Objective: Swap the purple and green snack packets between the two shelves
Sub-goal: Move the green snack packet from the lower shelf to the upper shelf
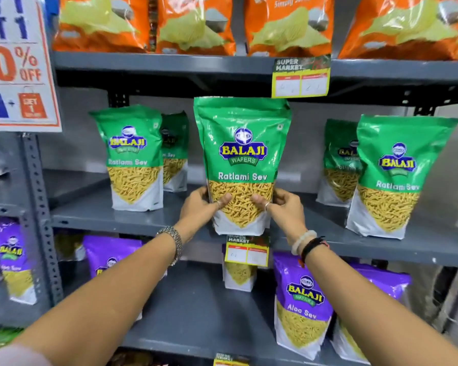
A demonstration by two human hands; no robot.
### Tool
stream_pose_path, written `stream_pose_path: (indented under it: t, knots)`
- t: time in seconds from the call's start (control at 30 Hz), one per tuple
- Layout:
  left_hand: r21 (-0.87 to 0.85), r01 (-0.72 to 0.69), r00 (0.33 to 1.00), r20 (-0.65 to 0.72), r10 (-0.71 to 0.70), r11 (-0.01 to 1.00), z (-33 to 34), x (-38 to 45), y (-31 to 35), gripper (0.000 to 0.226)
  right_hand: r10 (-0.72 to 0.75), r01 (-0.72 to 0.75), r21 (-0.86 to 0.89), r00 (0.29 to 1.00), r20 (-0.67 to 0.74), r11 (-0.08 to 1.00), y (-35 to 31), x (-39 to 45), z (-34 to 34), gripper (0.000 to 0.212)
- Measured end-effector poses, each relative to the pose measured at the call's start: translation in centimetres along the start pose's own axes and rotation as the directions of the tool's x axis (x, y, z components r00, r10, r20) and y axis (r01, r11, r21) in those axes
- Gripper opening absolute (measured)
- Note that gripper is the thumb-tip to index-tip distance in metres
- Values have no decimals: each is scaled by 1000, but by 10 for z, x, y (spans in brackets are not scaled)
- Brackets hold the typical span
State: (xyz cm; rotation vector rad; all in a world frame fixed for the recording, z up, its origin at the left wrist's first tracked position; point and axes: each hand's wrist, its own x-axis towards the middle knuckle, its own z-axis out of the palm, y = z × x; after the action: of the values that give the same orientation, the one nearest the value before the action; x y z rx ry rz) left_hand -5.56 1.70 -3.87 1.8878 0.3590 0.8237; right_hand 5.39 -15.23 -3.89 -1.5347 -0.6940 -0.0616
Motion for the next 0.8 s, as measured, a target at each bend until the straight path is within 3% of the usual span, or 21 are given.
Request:
stream_pose_path:
  t: [0.17,0.3,0.57,0.8]
  knots:
    - [51,35,999,40,-37,998,22,22,-6,51,78,-78,3,997,-19,997,24,28,-1,27]
    - [26,54,995,86,-56,998,32,48,-17,67,102,-102,17,993,-59,995,35,47,-1,49]
    - [-159,48,990,140,-25,986,54,57,-29,51,94,-94,69,996,4,993,62,56,-6,24]
    - [-233,33,993,121,-5,972,57,57,-37,50,64,-68,112,997,43,991,71,54,-7,39]
